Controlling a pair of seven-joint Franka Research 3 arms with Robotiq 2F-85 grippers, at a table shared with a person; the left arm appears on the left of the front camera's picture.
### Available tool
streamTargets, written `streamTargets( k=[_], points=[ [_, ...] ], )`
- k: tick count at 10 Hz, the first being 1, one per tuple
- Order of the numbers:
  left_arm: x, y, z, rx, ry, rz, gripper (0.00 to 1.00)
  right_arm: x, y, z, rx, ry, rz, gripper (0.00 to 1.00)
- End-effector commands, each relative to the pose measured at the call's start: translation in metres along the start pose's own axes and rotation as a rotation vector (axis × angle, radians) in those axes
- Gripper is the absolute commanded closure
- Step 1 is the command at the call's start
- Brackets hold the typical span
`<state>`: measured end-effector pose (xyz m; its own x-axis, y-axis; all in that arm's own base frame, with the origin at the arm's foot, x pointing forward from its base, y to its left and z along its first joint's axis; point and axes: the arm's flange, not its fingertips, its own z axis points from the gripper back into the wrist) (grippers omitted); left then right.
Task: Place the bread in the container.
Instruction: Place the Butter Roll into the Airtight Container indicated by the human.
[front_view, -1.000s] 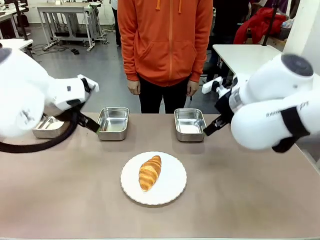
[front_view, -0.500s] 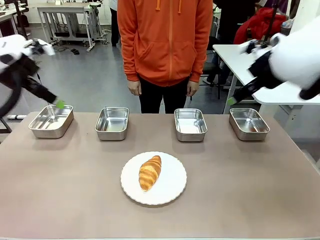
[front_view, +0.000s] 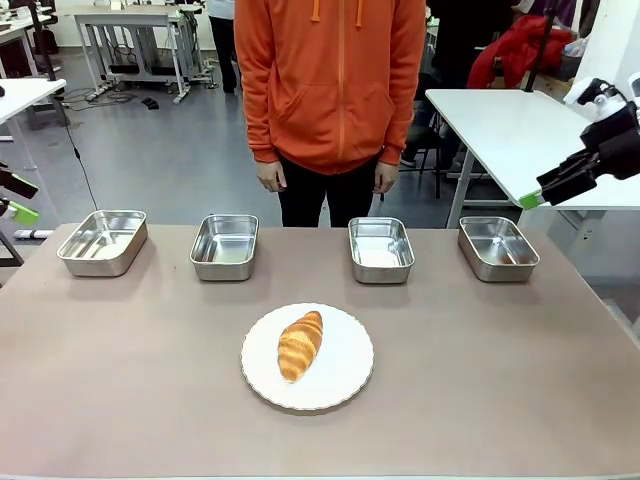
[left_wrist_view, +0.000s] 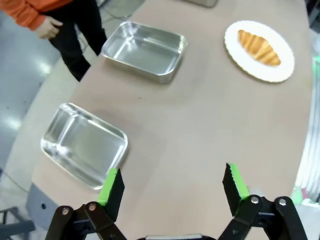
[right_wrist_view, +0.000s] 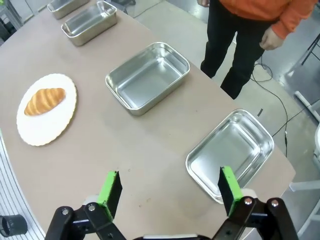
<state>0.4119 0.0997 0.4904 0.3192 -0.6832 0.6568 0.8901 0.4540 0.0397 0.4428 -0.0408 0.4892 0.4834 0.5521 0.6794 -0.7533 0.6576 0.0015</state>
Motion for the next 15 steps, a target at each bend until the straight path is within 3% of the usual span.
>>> streamTargets(
  k=[1, 4, 5, 9, 11, 15],
  points=[
    [0.005, -0.001, -0.002, -0.022, -0.003, 0.016, 0.00, 0.011, 0.006, -0.003, -0.019, 0.025, 0.002, 0.00],
    [0.003, -0.002, -0.003, -0.003, 0.015, 0.017, 0.00, 0.006, 0.006, -0.004, -0.018, 0.032, 0.015, 0.00],
    [0.002, -0.001, 0.021, -0.004, -0.105, -0.002, 0.00, 0.007, -0.011, 0.017, 0.006, -0.050, 0.002, 0.00],
    [-0.018, 0.010, 0.069, -0.018, -0.339, -0.026, 0.00, -0.012, -0.053, 0.059, 0.002, -0.193, -0.054, 0.00],
    [-0.024, 0.010, 0.078, 0.002, -0.397, -0.012, 0.00, -0.019, -0.065, 0.070, -0.011, -0.234, -0.075, 0.00],
    [-0.026, 0.007, 0.072, 0.022, -0.419, 0.032, 0.00, -0.025, -0.071, 0.072, -0.014, -0.245, -0.099, 0.00]
  ],
)
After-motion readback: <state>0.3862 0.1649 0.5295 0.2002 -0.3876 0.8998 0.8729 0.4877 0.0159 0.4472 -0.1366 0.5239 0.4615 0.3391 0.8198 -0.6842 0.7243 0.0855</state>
